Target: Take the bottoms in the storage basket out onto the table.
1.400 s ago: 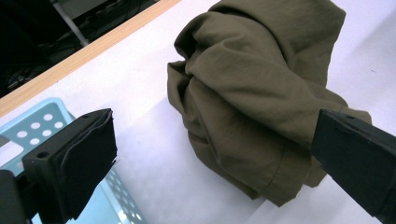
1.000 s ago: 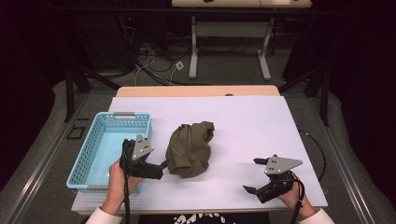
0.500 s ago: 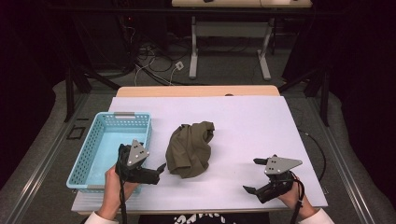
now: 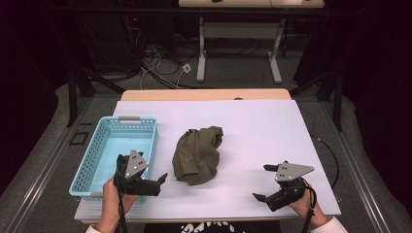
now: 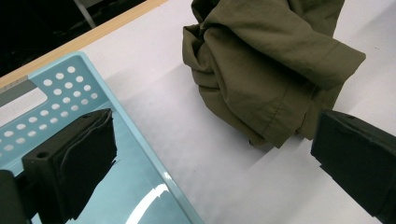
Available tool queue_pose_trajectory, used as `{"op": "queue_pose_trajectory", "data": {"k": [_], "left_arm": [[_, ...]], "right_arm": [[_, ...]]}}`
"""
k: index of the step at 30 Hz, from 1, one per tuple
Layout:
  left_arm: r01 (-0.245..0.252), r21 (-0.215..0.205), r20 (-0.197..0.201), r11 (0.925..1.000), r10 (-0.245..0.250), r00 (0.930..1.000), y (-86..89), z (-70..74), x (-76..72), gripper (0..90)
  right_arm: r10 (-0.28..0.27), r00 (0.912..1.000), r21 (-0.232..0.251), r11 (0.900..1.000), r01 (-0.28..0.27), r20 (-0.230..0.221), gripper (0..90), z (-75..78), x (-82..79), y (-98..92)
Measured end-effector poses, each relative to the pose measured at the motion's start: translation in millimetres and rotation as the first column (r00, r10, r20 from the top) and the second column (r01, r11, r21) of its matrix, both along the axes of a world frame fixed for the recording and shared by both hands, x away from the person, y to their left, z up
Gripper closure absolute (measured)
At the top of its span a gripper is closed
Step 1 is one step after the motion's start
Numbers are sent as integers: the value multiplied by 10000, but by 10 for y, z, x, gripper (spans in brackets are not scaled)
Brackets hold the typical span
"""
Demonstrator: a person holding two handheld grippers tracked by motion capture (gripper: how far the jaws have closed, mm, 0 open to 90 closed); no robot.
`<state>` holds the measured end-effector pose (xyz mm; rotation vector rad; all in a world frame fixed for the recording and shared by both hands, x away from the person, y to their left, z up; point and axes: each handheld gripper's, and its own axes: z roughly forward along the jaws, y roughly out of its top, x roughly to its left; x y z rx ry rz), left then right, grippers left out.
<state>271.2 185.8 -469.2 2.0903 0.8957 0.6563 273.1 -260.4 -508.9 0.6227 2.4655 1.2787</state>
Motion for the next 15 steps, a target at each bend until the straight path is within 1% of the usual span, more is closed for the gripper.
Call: {"op": "queue_pose_trajectory", "data": {"k": [8,14,15], "left_arm": [[-150,-83,-7,9999,150,9999,64,-32,-51,0],[-235,-37,-25,9997,235,9997,112,-54,-91,0],[-266,-111,-18,9996,266,9996,118,-59,-98,0]], "right_arm": [[-16,10000,12,10000,16,15,19,2,-1,0],[-18,10000,1,10000,18,21,19,1,-1,-1],[-17,10000,-2,10000,17,24,19,2,-1,-1]]}}
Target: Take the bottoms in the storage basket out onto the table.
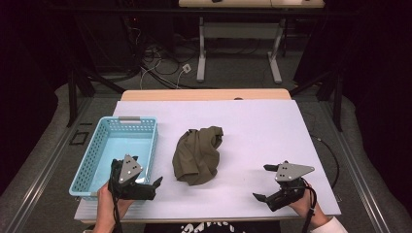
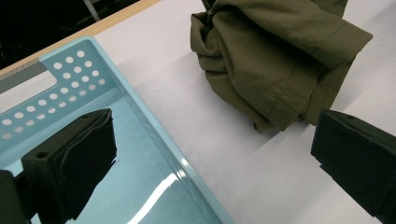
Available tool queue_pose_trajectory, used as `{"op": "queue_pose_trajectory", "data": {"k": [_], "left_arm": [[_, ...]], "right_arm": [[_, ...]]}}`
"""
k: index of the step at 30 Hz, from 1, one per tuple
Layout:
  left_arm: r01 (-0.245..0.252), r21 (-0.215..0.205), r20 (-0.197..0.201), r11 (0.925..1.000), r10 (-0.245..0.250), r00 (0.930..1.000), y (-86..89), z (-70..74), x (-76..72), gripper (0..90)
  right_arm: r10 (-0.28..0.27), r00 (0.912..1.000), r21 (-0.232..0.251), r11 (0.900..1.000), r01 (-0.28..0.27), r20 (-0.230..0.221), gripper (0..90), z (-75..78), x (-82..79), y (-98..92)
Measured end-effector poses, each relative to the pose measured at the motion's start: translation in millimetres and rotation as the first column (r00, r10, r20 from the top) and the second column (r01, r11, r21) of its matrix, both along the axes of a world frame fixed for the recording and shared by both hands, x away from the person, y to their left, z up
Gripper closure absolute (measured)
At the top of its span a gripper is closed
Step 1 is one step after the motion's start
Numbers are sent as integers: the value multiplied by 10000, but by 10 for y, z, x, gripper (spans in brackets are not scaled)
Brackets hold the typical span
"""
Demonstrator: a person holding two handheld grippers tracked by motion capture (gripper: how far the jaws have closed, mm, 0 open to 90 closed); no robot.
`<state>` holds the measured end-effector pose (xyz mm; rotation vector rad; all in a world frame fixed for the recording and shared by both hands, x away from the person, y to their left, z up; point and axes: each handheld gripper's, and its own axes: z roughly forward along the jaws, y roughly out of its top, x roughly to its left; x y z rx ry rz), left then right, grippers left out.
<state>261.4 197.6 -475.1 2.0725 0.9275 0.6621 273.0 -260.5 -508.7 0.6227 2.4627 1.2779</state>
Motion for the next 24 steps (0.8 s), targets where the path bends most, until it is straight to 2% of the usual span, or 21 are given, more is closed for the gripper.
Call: {"op": "queue_pose_trajectory", "data": {"k": [24], "left_arm": [[-201,-81,-180,9998,200,9996,110,-64,-87,0]], "right_arm": [[24,10000,-41,10000,-24,-1,20,-3,2,5]]}}
